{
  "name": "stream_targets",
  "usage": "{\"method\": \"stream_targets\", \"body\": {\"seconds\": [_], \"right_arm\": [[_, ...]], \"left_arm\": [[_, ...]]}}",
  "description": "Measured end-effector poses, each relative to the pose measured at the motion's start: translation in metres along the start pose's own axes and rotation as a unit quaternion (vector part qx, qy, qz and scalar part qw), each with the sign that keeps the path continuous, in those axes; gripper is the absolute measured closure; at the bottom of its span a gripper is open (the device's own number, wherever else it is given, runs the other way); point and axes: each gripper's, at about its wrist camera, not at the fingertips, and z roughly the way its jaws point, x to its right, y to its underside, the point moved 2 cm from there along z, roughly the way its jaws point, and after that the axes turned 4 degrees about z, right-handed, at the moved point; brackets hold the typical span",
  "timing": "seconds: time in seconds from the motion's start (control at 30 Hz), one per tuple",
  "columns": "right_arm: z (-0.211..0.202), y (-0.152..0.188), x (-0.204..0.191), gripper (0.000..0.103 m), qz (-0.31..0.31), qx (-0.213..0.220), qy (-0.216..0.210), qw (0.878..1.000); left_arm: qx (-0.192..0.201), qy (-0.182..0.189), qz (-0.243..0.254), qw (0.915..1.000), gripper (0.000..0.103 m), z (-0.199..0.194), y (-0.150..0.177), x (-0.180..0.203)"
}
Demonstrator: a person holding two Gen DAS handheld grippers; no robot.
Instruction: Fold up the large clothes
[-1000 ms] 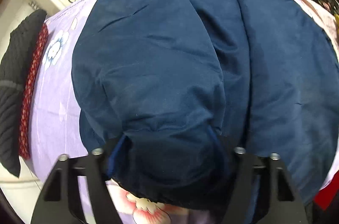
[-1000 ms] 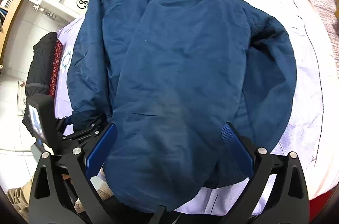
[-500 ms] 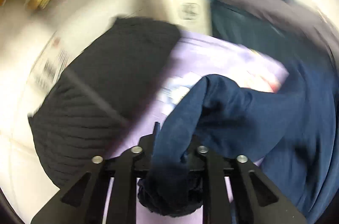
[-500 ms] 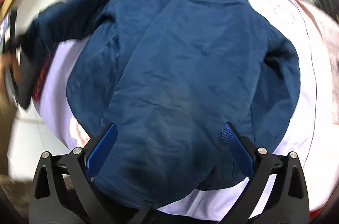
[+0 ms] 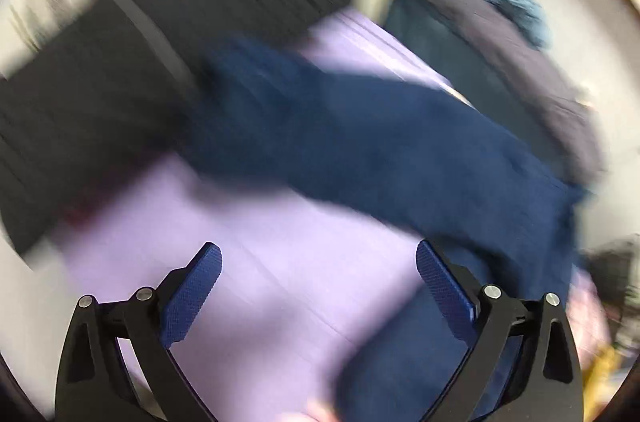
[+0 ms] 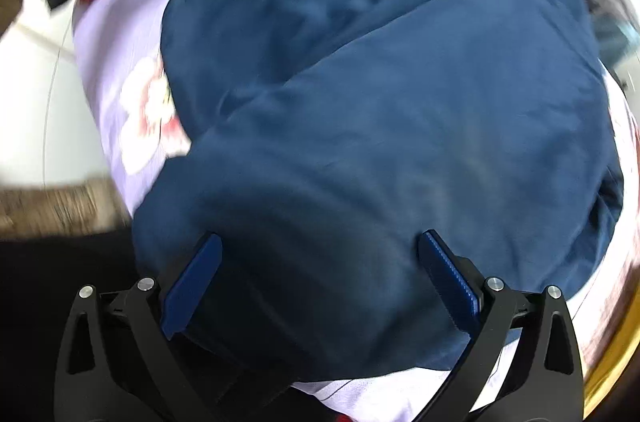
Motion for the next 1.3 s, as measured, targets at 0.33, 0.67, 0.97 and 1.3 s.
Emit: {"method": "stream_targets", "body": {"seconds": [0.33, 0.67, 0.97, 1.3], "right_arm": [[0.026, 0.016, -0.022, 0.046, -0.129, 0.017, 0.104, 0.986], [-0.077, 0.034, 0.089, 0.098, 0.123, 0.121, -0.002, 0.985], [-0.213, 0.139, 0.316, 0.103, 0.385, 0.222, 0.196, 0.874], [-0.287, 0.243, 0.441, 0.009, 0.537, 0.252, 0.193, 0.781]], "left_arm": [[0.005, 0.173, 0.115, 0.9782, 0.007, -0.111, 0.071, 0.184], [0.013, 0.212, 0.124, 0.9692, 0.013, -0.151, 0.086, 0.192], [-0.136, 0.598, 0.082, 0.7853, 0.013, -0.327, 0.093, 0.277], [-0.244, 0.721, 0.028, 0.6475, 0.012, -0.353, 0.129, 0.32]]}}
